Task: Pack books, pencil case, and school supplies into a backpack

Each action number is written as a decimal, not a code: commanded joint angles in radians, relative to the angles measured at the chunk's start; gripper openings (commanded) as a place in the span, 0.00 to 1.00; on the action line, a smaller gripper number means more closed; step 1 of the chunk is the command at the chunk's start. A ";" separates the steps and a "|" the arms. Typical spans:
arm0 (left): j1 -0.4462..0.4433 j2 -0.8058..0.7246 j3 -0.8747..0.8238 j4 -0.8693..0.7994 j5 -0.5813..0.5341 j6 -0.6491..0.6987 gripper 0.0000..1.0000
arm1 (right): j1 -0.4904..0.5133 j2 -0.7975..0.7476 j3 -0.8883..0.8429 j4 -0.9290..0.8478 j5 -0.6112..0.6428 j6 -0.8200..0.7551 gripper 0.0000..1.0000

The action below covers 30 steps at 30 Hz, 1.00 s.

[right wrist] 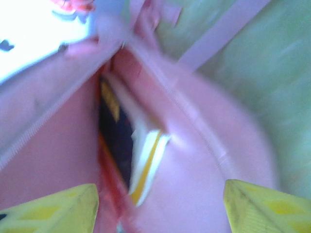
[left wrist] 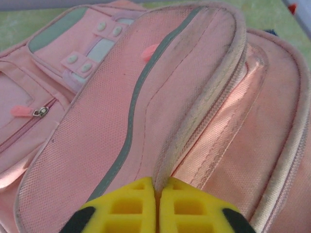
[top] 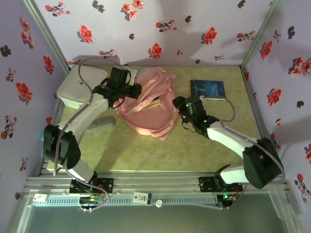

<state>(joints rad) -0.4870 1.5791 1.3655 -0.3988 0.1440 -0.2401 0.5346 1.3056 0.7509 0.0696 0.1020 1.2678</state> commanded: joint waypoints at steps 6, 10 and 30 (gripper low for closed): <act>0.020 -0.191 -0.200 0.124 0.002 -0.043 0.91 | -0.183 -0.099 0.071 -0.369 0.155 -0.333 0.81; 0.021 -0.230 -0.238 0.170 0.009 -0.069 0.98 | -0.252 -0.007 0.157 -0.376 0.098 -0.409 0.83; 0.024 -0.232 -0.250 0.157 -0.001 -0.118 1.00 | -0.325 0.785 0.863 -0.452 -0.119 -0.577 0.86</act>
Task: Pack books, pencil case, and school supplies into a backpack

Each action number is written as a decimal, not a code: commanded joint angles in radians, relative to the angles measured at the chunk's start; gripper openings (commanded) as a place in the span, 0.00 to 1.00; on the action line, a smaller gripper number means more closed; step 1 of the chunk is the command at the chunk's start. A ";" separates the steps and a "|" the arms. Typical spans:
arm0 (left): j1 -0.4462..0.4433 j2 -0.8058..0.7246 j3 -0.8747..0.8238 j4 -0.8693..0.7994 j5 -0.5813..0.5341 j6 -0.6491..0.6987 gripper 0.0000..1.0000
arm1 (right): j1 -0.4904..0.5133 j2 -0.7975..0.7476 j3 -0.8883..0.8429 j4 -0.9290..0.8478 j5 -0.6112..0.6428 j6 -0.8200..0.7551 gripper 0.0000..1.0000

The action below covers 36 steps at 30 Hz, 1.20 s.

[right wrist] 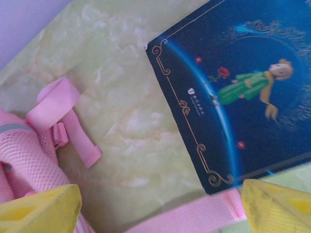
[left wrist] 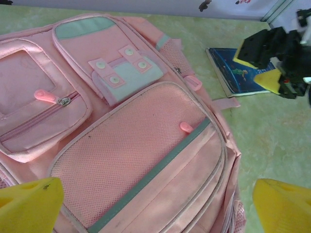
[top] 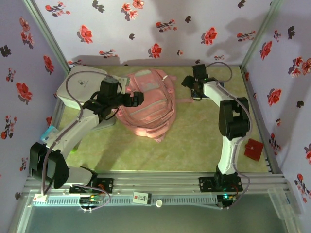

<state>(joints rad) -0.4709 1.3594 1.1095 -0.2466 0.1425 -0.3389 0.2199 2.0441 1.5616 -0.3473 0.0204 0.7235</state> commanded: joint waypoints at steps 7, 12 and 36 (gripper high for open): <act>0.009 -0.001 0.022 -0.016 0.005 -0.015 1.00 | -0.025 0.157 0.140 -0.052 -0.069 -0.024 0.86; 0.009 0.007 0.024 -0.013 0.012 -0.025 1.00 | -0.027 0.219 0.186 -0.083 -0.089 -0.026 0.84; 0.008 0.070 0.073 -0.024 0.046 -0.018 1.00 | -0.088 -0.201 -0.327 -0.127 0.104 -0.050 0.82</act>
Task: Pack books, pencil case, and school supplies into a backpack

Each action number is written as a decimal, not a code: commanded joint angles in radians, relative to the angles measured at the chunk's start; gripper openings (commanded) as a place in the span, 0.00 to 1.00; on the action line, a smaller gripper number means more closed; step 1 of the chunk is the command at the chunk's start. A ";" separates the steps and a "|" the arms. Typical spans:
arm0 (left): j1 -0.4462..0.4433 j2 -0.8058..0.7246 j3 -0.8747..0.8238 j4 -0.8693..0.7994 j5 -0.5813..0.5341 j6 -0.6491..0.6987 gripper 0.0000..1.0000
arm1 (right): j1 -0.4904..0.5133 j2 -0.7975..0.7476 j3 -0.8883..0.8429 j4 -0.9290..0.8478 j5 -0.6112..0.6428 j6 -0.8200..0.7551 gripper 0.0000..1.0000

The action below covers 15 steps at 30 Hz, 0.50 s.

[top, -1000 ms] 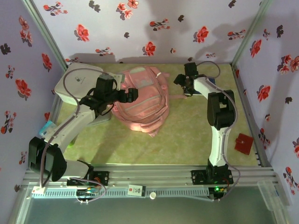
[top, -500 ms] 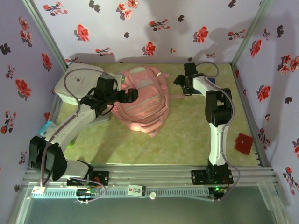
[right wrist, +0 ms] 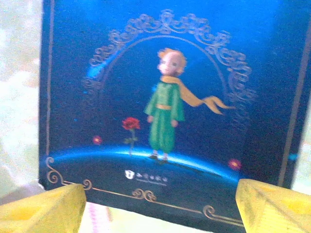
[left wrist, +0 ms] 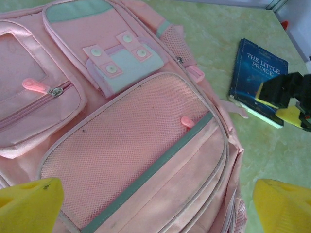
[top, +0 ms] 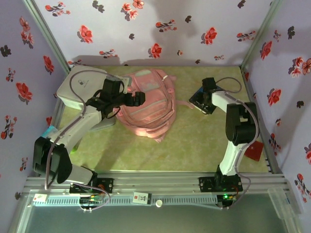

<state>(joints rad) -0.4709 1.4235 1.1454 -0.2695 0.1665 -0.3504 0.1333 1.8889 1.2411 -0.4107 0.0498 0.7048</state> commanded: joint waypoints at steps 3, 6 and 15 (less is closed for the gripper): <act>0.007 0.015 0.046 -0.001 0.033 -0.012 1.00 | 0.000 -0.037 0.047 -0.069 0.090 -0.055 0.82; 0.008 0.017 0.048 0.000 0.037 -0.026 1.00 | 0.000 0.037 0.139 -0.091 0.127 -0.096 0.82; 0.008 0.012 0.063 -0.042 0.042 -0.038 1.00 | -0.001 0.262 0.406 -0.204 0.131 -0.189 0.80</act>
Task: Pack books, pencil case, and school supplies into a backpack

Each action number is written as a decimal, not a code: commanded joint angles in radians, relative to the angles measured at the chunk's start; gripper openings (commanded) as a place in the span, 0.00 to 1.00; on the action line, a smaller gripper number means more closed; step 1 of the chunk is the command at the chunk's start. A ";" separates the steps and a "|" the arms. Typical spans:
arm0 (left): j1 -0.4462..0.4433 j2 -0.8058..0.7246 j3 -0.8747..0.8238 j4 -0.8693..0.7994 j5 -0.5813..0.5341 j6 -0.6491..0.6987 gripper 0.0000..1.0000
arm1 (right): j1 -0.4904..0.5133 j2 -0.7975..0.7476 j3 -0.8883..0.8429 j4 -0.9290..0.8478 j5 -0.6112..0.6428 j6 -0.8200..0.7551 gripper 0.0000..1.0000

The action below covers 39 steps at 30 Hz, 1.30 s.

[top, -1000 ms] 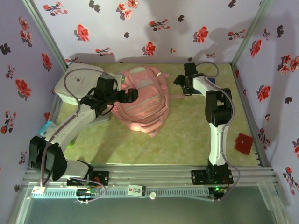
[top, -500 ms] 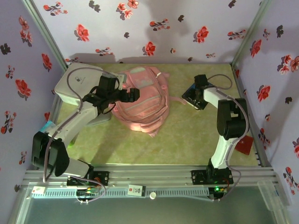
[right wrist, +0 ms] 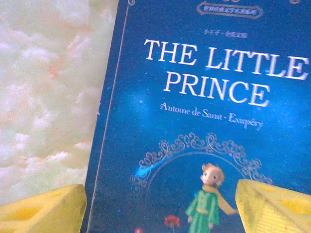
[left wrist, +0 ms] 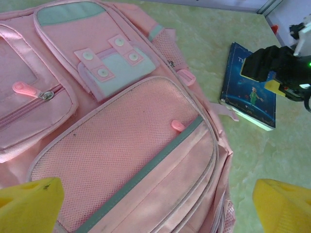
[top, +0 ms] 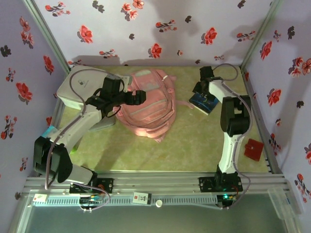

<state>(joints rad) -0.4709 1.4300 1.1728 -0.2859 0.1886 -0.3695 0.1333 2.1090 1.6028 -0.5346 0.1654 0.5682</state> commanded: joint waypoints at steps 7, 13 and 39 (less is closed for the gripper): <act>0.006 0.018 0.033 -0.041 0.040 -0.033 1.00 | -0.001 0.046 -0.003 -0.120 -0.021 -0.124 0.80; -0.007 0.053 0.061 -0.042 0.061 -0.045 1.00 | -0.001 -0.032 -0.189 -0.151 -0.099 -0.115 0.77; -0.318 0.579 0.540 -0.169 0.094 -0.022 0.96 | 0.035 -0.878 -0.871 -0.002 -0.083 0.116 0.77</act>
<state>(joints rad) -0.7582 1.9556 1.6203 -0.3840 0.3042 -0.4160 0.1970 1.2839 0.7189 -0.5064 -0.0162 0.6289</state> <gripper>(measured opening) 0.963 0.773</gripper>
